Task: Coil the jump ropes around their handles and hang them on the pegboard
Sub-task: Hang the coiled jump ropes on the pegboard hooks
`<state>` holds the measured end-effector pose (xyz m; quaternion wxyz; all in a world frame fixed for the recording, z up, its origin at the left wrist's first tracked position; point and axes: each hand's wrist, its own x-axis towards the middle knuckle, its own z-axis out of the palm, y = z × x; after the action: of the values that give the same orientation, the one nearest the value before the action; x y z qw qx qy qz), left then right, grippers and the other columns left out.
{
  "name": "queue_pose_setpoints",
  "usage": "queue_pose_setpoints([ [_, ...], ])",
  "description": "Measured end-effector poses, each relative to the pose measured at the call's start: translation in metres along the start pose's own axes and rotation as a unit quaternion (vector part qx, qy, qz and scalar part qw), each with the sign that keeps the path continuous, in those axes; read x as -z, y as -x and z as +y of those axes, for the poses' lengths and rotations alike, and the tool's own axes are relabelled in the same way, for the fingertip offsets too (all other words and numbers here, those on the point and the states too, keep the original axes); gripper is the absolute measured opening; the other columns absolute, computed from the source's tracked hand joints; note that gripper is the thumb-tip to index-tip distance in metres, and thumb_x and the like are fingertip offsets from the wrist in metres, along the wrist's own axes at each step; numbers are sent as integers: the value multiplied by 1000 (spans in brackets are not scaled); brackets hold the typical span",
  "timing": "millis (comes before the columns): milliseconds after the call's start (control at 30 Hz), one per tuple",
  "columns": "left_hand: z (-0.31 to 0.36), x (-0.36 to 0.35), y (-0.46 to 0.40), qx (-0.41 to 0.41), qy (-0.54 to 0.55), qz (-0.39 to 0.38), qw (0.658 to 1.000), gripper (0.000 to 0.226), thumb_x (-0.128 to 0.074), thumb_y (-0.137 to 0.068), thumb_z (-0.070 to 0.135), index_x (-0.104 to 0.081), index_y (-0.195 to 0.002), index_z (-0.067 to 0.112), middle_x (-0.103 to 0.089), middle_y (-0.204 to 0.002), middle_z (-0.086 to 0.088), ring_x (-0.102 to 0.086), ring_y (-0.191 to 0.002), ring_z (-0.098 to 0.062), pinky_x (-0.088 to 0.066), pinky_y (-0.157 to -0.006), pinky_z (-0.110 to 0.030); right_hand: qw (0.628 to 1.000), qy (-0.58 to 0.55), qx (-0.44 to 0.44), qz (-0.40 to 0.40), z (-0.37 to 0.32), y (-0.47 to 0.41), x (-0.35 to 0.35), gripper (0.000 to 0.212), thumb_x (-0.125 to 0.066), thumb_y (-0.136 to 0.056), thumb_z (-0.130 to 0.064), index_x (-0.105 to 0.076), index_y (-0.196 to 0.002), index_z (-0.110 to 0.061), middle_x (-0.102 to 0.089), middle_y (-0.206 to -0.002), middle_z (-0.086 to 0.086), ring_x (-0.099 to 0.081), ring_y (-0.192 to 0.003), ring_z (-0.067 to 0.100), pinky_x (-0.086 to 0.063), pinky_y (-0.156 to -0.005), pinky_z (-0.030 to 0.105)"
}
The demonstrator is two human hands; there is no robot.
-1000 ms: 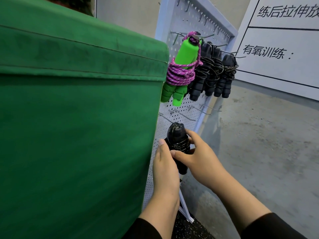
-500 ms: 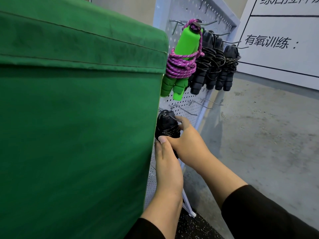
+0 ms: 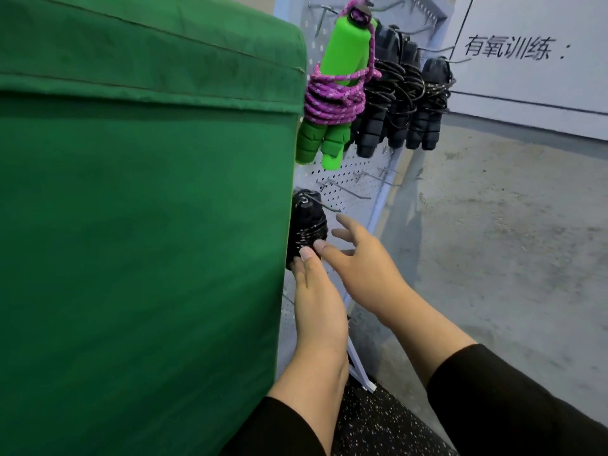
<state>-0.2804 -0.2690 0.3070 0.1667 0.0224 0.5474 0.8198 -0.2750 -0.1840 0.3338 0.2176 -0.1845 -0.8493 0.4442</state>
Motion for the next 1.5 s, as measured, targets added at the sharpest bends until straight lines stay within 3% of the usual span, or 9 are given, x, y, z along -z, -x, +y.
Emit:
queue_pose_setpoints([
  [233,-11,-8,13,43,-88,-12,995,46,-38,-109,41,-52,-144,14,-52,-148,-4,-51,-131,-20,-40,-108,-33,991,-13,-93,91,87,75,40,36,-64,-97,-39,-59,-130,-29,-68,-119,-4,-68,-103,18,-60,-85,41],
  [367,-29,-14,16,44,-145,-19,988,36,-47,-105,39,-59,-129,15,-62,-128,-6,-58,-122,-27,-45,-110,-47,979,-4,-180,100,153,134,60,22,-64,-97,-38,-63,-117,-32,-70,-113,-2,-71,-97,20,-57,-92,52],
  [433,-43,-19,19,30,-188,-48,981,17,-49,-104,36,-60,-104,23,-59,-110,-1,-58,-104,-20,-47,-106,-45,972,8,-217,94,183,163,68,19,-65,-97,-36,-64,-115,-31,-71,-111,-1,-72,-95,18,-57,-90,51],
  [533,-73,-31,29,39,-256,-120,958,24,-50,-104,32,-50,-81,26,-59,-91,-5,-56,-84,-18,-49,-82,-35,959,3,-273,81,226,205,74,17,-64,-98,-34,-64,-114,-28,-72,-103,-4,-73,-90,18,-59,-86,51],
  [667,-141,-41,39,66,-396,-239,884,24,-52,-103,40,-65,-101,20,-70,-104,-4,-65,-94,-23,-52,-87,-38,933,10,-355,55,286,252,72,27,-62,-98,-39,-63,-122,-25,-71,-100,-5,-73,-88,19,-61,-82,50],
  [900,-279,-24,65,94,-629,-394,663,35,-53,-104,32,-67,-122,5,-70,-121,-16,-64,-110,-30,-46,-87,-31,868,-25,-496,-5,387,308,30,44,-63,-98,-36,-59,-134,-10,-68,-119,8,-67,-99,23,-55,-89,40],
  [1000,-333,-6,76,141,-658,-408,618,38,-51,-105,32,-63,-130,5,-66,-130,-15,-60,-120,-31,-46,-98,-32,836,-43,-547,-28,419,323,9,50,-61,-99,-36,-54,-138,-8,-67,-124,13,-64,-104,26,-53,-97,43],
  [1233,-385,20,68,139,-673,-339,642,31,-41,-108,25,-62,-127,13,-71,-113,-10,-64,-107,-28,-43,-79,-26,772,-126,-623,-17,461,336,-51,49,-61,-100,-28,-47,-141,-6,-64,-121,14,-61,-103,26,-50,-87,39],
  [1500,-411,31,54,137,-629,-314,698,28,-46,-106,29,-61,-129,23,-72,-101,0,-67,-97,-20,-54,-91,-38,695,-236,-677,49,489,331,-108,49,-68,-93,-15,-43,-136,-12,-63,-109,9,-64,-93,27,-57,-90,50],
])
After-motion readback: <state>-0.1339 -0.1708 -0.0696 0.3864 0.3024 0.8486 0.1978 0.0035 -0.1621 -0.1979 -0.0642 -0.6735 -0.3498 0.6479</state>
